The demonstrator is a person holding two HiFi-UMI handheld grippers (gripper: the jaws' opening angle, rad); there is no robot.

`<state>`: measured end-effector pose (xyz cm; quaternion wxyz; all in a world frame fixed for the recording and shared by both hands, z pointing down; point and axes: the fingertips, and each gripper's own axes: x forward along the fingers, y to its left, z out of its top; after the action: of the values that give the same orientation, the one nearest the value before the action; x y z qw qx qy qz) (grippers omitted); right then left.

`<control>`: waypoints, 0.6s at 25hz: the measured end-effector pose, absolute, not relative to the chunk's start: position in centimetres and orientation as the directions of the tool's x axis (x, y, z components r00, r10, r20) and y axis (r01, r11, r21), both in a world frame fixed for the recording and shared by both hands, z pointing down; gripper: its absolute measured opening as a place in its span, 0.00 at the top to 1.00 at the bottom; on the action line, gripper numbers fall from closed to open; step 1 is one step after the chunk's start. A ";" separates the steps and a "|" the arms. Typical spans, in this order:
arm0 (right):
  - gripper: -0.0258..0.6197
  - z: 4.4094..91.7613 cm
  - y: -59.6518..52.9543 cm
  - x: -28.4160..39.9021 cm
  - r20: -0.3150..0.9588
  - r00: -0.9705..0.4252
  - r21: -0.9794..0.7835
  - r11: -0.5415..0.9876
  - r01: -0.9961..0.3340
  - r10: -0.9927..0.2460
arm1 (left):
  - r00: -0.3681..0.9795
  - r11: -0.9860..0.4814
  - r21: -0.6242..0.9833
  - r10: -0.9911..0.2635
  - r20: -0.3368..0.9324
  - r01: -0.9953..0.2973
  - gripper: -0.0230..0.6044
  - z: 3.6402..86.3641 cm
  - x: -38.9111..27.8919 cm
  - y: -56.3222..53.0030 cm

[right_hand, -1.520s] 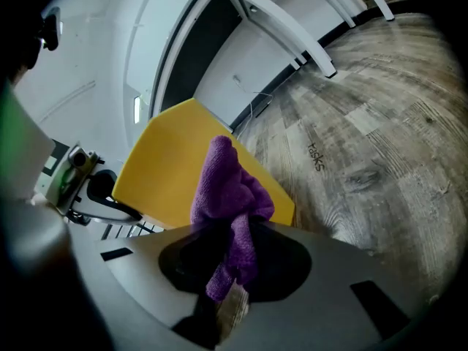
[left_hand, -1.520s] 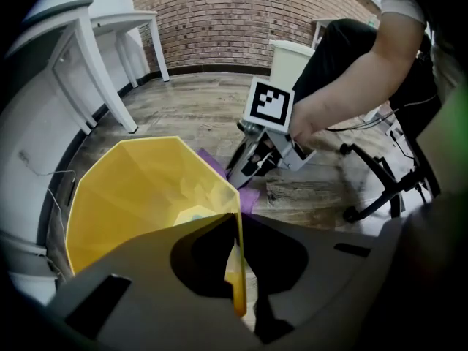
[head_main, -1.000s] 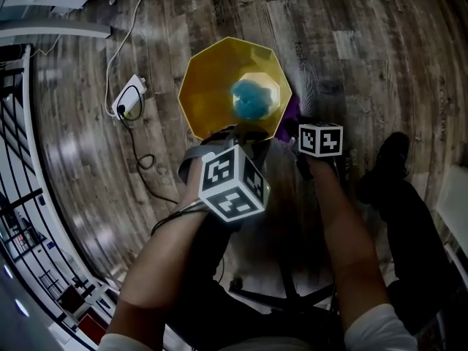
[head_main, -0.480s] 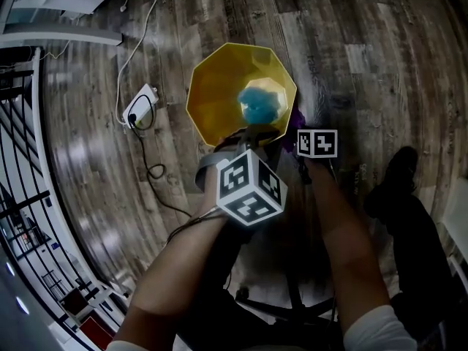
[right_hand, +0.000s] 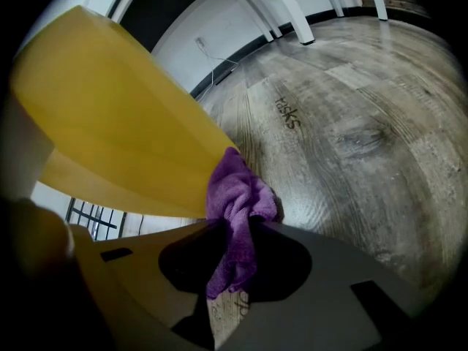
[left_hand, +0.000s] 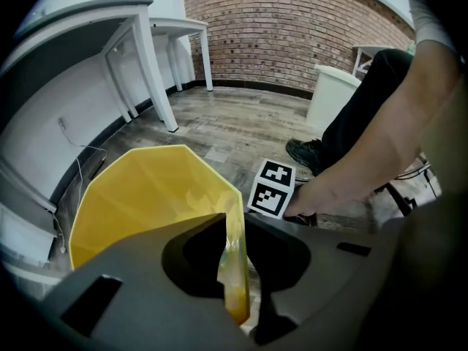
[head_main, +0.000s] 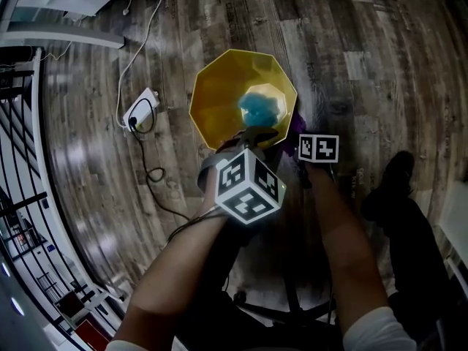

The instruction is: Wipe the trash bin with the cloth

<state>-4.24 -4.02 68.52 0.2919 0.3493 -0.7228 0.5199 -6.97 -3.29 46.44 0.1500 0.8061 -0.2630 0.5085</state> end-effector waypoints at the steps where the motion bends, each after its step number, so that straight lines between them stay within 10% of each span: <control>1: 0.82 68.2 -3.9 -3.8 0.785 -0.583 -0.545 0.213 -0.811 -0.210 | 0.348 -0.809 -0.027 -0.283 0.894 -0.587 0.88 46.2 -7.1 -3.4; 15: 0.82 60.1 -1.1 3.5 0.785 -0.539 -0.476 0.259 -0.840 -0.306 | 0.425 -0.776 -0.083 -0.428 0.798 -0.625 0.77 38.9 -7.8 -1.9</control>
<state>3.55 -1.11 60.09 0.2843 0.3869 -0.7407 0.4700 -7.78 -1.91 38.87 0.1135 0.8364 -0.3147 0.4342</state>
